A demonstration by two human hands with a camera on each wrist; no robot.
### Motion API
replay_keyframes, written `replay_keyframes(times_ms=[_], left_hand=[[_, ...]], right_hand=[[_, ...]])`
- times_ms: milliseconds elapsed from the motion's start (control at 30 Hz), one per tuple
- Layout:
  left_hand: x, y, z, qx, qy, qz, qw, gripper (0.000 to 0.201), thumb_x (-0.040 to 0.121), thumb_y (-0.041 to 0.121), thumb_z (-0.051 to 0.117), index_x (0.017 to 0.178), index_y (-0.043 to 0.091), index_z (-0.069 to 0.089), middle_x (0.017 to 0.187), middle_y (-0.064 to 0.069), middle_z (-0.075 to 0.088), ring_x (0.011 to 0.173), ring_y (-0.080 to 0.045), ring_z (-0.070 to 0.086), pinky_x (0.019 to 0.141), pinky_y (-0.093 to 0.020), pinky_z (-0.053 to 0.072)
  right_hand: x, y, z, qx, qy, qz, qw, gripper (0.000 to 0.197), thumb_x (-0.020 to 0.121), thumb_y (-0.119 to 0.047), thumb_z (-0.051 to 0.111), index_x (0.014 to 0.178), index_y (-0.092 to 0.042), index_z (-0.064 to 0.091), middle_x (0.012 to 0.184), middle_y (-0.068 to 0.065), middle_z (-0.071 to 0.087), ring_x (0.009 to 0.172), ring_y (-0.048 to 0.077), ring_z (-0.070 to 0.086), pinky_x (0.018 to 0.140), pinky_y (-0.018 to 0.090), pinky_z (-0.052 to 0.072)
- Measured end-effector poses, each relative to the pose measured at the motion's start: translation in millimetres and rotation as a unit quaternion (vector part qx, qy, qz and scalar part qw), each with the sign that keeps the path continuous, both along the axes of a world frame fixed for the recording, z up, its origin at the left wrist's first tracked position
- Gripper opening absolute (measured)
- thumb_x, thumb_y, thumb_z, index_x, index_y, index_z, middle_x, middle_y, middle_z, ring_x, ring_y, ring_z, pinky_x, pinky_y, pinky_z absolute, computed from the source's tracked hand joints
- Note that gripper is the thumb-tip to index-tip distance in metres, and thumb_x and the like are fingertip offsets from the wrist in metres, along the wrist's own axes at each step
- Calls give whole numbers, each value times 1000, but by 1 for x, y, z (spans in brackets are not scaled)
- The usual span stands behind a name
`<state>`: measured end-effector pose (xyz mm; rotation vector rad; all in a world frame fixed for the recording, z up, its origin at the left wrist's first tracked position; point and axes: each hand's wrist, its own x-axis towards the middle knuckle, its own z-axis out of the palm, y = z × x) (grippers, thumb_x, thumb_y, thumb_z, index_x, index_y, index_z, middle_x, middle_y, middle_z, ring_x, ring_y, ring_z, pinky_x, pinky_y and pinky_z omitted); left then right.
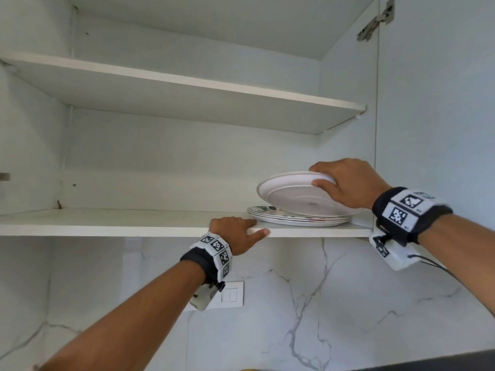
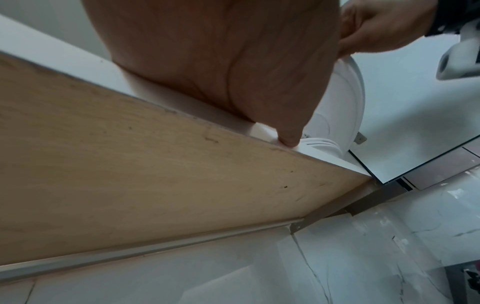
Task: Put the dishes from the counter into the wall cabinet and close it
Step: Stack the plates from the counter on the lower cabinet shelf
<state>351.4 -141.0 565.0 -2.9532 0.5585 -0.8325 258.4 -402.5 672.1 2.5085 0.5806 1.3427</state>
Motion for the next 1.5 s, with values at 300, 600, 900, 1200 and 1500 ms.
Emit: replay_keyframes(times_ms=[300,600,900,1200,1500], left_hand=[[4,-1,-5,-1,-39,3,999,73,86,81,12,138,42,45,123,5,65,111,-24,61,88,-41,43],[9,-1,-7,0,-64,4,998,74,86,80,12,139,41,45,121,5,66,110,-24,61,85,-40,44],[11,0,-9,-3,-72,7,997,74,86,80,12,138,41,47,117,6,67,107,-23,62,81,-38,43],[11,1,-9,-5,-71,-4,997,73,85,81,13,138,44,47,120,7,67,109,-23,62,85,-38,46],[4,20,-19,48,-104,-74,991,64,91,65,28,149,38,31,139,6,55,120,-22,56,95,-39,44]], right_hand=[[53,15,-58,7,11,-4,1000,30,98,-38,41,117,-30,62,97,-6,70,77,25,66,58,31,43],[85,17,-98,124,67,31,989,43,93,-41,32,118,-26,64,105,-3,68,90,25,65,73,40,52],[95,17,-108,146,78,53,985,33,100,-32,48,126,-19,62,119,5,67,111,29,61,91,38,46],[73,13,-132,86,83,57,991,65,94,-55,24,149,-24,40,160,2,25,150,22,11,120,38,5],[30,19,-185,90,188,78,975,63,95,-64,28,139,-25,51,150,0,40,140,17,29,113,28,26]])
